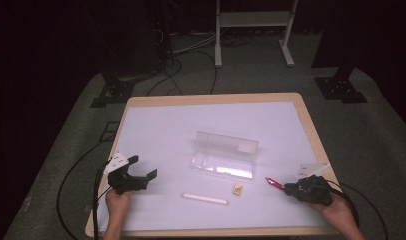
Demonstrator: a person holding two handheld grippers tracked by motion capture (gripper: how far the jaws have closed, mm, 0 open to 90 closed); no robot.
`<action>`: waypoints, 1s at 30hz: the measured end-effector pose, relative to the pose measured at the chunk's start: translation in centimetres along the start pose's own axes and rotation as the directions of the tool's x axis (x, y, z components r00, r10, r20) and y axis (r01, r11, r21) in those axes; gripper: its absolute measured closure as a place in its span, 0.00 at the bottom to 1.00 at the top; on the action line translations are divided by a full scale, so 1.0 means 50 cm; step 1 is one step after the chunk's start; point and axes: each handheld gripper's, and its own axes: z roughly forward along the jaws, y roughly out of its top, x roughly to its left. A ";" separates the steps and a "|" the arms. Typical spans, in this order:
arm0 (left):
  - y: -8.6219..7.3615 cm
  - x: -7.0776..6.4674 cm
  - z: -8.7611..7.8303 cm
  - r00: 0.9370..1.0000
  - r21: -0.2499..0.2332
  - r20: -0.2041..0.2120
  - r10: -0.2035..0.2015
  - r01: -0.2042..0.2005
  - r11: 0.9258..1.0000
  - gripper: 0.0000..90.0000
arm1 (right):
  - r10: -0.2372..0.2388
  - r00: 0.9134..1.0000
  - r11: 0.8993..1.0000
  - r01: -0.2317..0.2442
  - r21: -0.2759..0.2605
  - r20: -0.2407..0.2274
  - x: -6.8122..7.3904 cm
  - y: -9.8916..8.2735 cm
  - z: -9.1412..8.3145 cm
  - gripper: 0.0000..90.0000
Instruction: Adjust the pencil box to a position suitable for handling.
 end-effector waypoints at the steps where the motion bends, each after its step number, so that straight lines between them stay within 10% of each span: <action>1: 0.000 0.000 0.000 1.000 0.000 0.000 0.000 0.000 1.000 0.00 | -0.003 1.000 1.000 0.003 -0.009 -0.002 -0.001 0.003 -0.002 0.88; 30: 0.000 0.002 -0.001 1.000 -0.004 0.004 -0.001 0.001 1.000 0.00 | -0.118 0.993 0.992 0.117 -0.047 -0.020 0.011 0.129 -0.018 0.88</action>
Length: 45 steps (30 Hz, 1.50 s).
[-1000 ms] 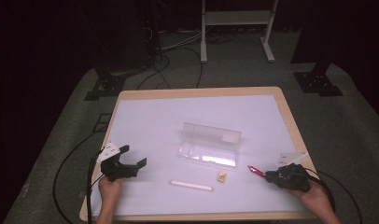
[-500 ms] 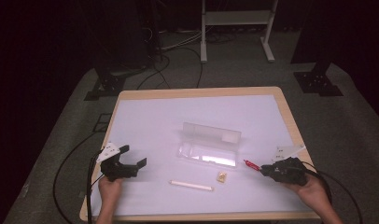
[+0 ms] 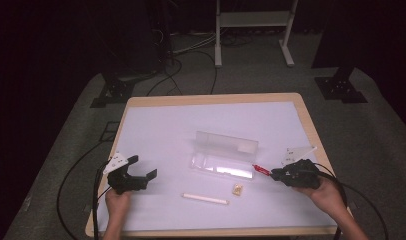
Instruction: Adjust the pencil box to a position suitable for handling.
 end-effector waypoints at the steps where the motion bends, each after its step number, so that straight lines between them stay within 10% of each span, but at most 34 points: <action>1: 0.000 0.000 0.000 1.000 0.000 0.000 0.000 0.000 1.000 0.00 | 0.000 1.000 1.000 0.000 0.000 0.000 0.000 0.000 0.000 0.88; 45: 0.000 0.000 -0.001 1.000 0.001 0.003 -0.002 0.002 1.000 0.00 | -0.136 0.989 0.991 0.137 -0.001 -0.063 0.003 0.160 0.069 0.88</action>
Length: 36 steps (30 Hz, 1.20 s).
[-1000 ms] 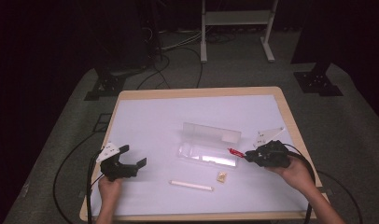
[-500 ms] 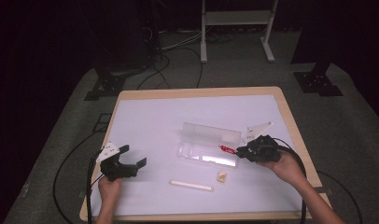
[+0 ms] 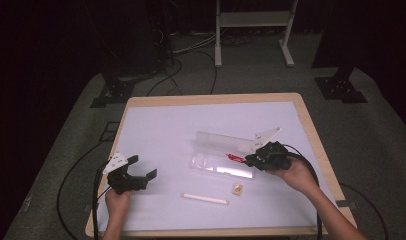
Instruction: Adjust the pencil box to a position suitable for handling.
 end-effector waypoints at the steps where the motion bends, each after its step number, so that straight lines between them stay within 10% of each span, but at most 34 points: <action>1: 0.000 0.000 0.000 1.000 -0.001 0.000 0.000 0.000 1.000 0.00 | -0.001 1.000 1.000 0.001 0.000 -0.002 -0.001 0.004 0.004 0.88; 36: -0.001 0.000 0.000 1.000 -0.008 0.003 -0.003 0.003 1.000 0.00 | -0.015 0.999 1.000 0.016 0.015 -0.040 -0.010 0.052 0.068 0.88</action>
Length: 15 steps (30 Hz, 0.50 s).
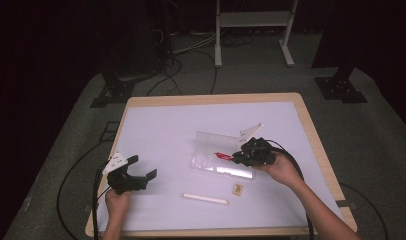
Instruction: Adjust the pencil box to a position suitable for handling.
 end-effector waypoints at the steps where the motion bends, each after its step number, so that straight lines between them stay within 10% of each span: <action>1: 0.000 0.000 0.000 1.000 0.000 0.000 0.000 0.000 1.000 0.00 | 0.001 1.000 1.000 -0.001 0.001 -0.001 -0.001 0.000 0.002 0.88; 15: 0.000 0.000 0.000 1.000 0.000 0.001 0.000 0.000 1.000 0.00 | 0.005 1.000 1.000 -0.005 0.010 -0.011 -0.010 0.003 0.021 0.88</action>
